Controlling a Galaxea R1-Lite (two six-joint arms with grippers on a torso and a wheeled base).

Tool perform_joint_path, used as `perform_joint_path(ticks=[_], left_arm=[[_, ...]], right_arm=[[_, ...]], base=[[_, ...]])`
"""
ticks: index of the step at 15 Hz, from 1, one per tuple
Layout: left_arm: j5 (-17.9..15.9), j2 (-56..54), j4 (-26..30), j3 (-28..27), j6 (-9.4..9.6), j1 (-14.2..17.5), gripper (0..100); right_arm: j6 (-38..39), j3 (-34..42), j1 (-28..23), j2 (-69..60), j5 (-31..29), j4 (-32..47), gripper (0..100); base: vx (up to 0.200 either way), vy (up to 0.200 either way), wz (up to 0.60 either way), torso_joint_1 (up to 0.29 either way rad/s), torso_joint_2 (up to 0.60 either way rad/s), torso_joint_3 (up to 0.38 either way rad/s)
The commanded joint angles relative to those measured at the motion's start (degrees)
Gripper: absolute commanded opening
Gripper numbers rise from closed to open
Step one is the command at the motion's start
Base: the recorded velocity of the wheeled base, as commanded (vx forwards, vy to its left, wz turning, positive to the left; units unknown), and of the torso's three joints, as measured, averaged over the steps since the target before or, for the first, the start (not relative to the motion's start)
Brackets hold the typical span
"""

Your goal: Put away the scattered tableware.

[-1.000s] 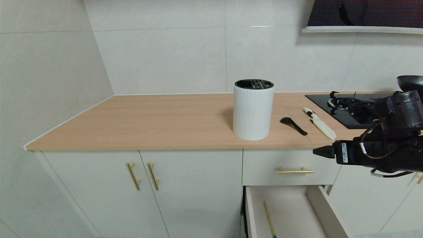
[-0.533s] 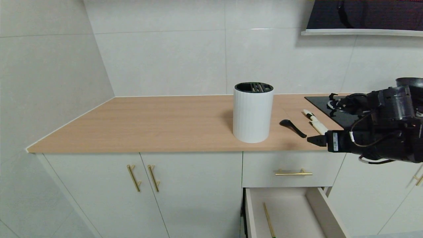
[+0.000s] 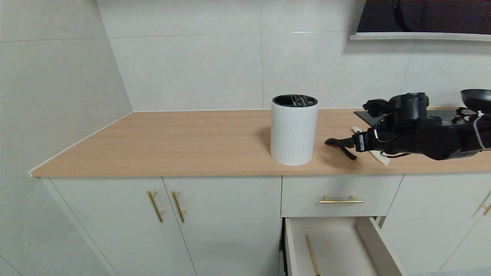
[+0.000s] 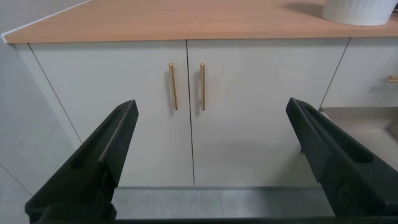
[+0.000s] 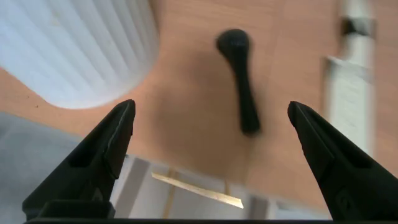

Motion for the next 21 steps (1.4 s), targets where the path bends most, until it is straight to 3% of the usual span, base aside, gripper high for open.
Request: perform_joint_path(ticks=[1, 7, 14, 15, 21], left_arm=[[0.0, 0.0, 0.0, 0.0, -0.01, 0.0, 100], [0.0, 0.0, 0.0, 0.0, -0.01, 0.0, 100], [0.0, 0.0, 0.0, 0.0, -0.01, 0.0, 100], [0.0, 0.0, 0.0, 0.0, -0.01, 0.0, 100], [0.0, 0.0, 0.0, 0.0, -0.01, 0.0, 100]], right_arm=[[-1.1, -2.3, -1.1, 6.4, 1.6, -0.5, 100], [-2.5, -6.2, -4.2, 11.9, 2.1, -1.4, 100], [-2.1, -7.7, -4.1, 15.6, 2.1, -4.3, 100], [-2.1, -8.3, -4.1, 16.4, 2.0, -4.3, 0], [0.1, -9.1, -3.2, 16.9, 1.8, -4.3, 0]], base=[[0.0, 0.0, 0.0, 0.0, 0.0, 0.0], [0.0, 0.0, 0.0, 0.0, 0.0, 0.0], [0.0, 0.0, 0.0, 0.0, 0.0, 0.0], [0.0, 0.0, 0.0, 0.0, 0.0, 0.0], [0.0, 0.0, 0.0, 0.0, 0.0, 0.0]])
